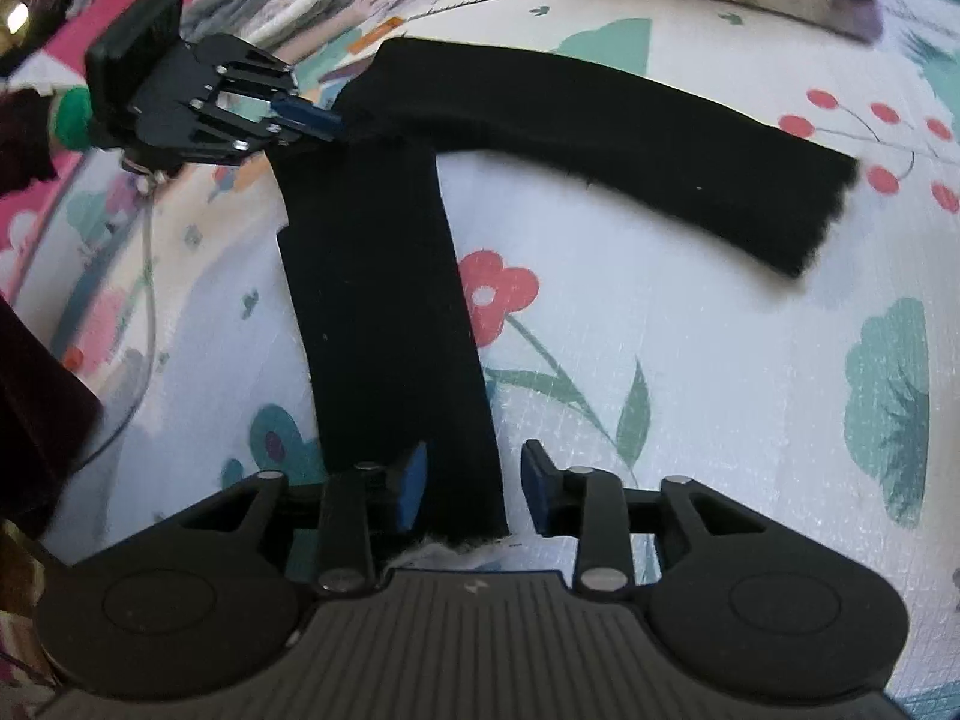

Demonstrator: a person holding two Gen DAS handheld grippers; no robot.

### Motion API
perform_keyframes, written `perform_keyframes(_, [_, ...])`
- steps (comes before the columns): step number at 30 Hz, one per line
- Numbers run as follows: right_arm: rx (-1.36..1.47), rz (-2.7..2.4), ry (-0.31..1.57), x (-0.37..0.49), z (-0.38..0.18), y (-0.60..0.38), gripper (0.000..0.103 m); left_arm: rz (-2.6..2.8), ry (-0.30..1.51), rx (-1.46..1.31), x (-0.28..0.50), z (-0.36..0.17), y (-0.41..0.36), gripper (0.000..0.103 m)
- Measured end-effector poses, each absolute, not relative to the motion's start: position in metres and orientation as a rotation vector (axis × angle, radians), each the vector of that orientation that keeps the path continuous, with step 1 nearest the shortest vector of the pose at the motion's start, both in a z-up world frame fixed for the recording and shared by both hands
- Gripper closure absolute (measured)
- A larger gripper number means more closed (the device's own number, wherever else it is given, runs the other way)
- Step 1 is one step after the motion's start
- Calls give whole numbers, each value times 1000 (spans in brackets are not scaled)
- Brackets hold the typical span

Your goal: Fold clothes

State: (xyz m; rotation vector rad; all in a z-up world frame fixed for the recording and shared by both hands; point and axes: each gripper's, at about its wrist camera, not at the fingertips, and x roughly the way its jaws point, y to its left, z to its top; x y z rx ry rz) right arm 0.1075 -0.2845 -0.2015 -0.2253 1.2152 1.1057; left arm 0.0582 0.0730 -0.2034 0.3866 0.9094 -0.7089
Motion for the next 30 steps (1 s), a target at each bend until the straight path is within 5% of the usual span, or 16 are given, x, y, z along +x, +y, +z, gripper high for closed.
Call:
perform_keyframes(4, [-297, 1091, 1192, 95, -211, -276, 68, -725, 947, 371, 50, -214, 69, 93])
perform_keyframes(7, [-277, 1072, 1216, 97, -217, -277, 95, -722, 962, 372, 49, -220, 67, 93])
perform_keyframes(11, [205, 916, 1440, 142, -242, -319, 95, -724, 976, 419, 45, -230, 66, 93])
perform_keyframes(15, [333, 899, 1466, 166, -253, -345, 94, -731, 971, 437, 40, -232, 65, 92])
perform_keyframes(18, [344, 909, 1458, 174, -245, -351, 79, -723, 966, 432, 41, -229, 65, 92])
perform_keyframes(20, [361, 931, 1455, 170, -240, -356, 40, -726, 953, 417, 41, -225, 65, 92])
perform_keyframes(22, [350, 950, 1472, 162, -238, -359, 37, -729, 943, 400, 41, -223, 65, 92])
perform_keyframes(28, [226, 972, 1445, 125, -239, -345, 40, -751, 970, 401, 37, -229, 56, 91])
perform_keyframes(30, [263, 940, 1451, 125, -244, -344, 68, -745, 971, 402, 36, -231, 55, 89])
